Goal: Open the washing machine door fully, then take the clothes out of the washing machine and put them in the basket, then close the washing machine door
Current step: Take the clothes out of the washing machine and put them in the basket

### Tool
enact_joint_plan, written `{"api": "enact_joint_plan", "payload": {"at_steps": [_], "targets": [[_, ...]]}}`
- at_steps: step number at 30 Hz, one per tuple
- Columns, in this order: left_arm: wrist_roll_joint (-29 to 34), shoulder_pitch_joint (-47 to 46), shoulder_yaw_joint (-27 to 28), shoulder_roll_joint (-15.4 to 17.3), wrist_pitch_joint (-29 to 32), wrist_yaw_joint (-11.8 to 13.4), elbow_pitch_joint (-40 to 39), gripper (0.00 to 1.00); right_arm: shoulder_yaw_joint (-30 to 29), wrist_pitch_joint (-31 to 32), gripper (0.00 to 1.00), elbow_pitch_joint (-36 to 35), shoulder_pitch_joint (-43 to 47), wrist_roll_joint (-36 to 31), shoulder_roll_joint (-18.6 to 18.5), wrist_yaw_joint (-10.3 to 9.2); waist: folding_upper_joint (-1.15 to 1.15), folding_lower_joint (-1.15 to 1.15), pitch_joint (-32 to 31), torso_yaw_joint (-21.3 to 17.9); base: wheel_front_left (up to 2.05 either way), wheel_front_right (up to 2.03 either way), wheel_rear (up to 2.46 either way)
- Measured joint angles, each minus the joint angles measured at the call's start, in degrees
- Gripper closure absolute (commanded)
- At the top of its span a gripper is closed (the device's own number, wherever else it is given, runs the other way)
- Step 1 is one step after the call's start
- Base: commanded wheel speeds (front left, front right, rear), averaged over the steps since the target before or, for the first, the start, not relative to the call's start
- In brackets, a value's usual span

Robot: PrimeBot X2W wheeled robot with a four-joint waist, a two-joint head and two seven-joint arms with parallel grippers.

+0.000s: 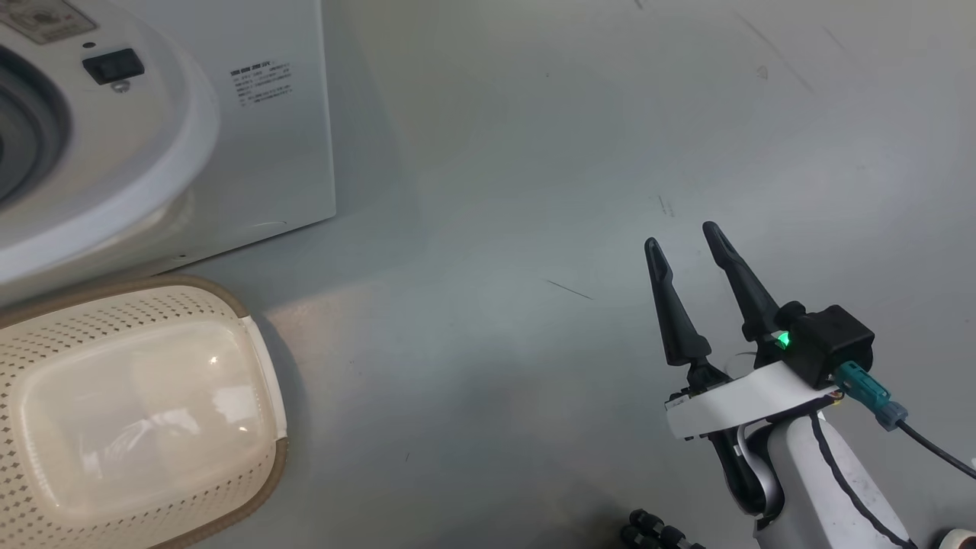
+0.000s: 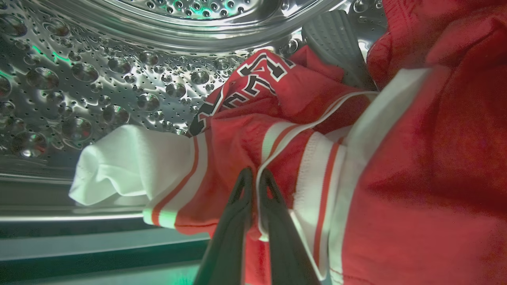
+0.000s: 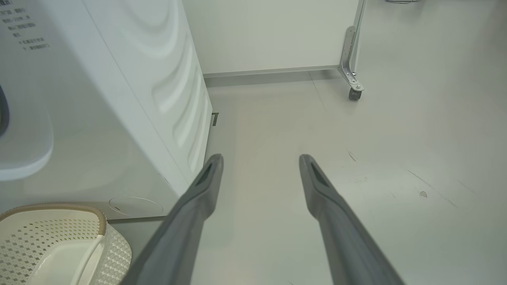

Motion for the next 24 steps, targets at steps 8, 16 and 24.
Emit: {"api": "enact_joint_plan", "payload": {"at_steps": [8,16,24], "targets": [[-2.7,-0.03,1.09,-4.21,-4.54,0.0,1.4,1.0,-0.96,0.0,0.0,0.13,-0.13,-0.02,0.0,-0.44,0.0,0.0,-1.45,1.21,0.0,0.0,0.0],[-6.43,1.75,2.67,-9.18,-11.68,-0.54,2.85,1.0,-2.05,0.0,0.0,0.87,-0.23,-0.71,-0.01,-0.44,0.0,0.0,-4.33,3.03,0.0,0.0,0.0],[-7.91,6.2,3.13,-12.15,-18.31,-2.25,4.13,1.0,-4.07,0.0,0.0,1.81,0.36,-1.35,-0.15,-0.51,0.0,0.0,-7.65,5.01,0.0,0.0,0.0]]}}
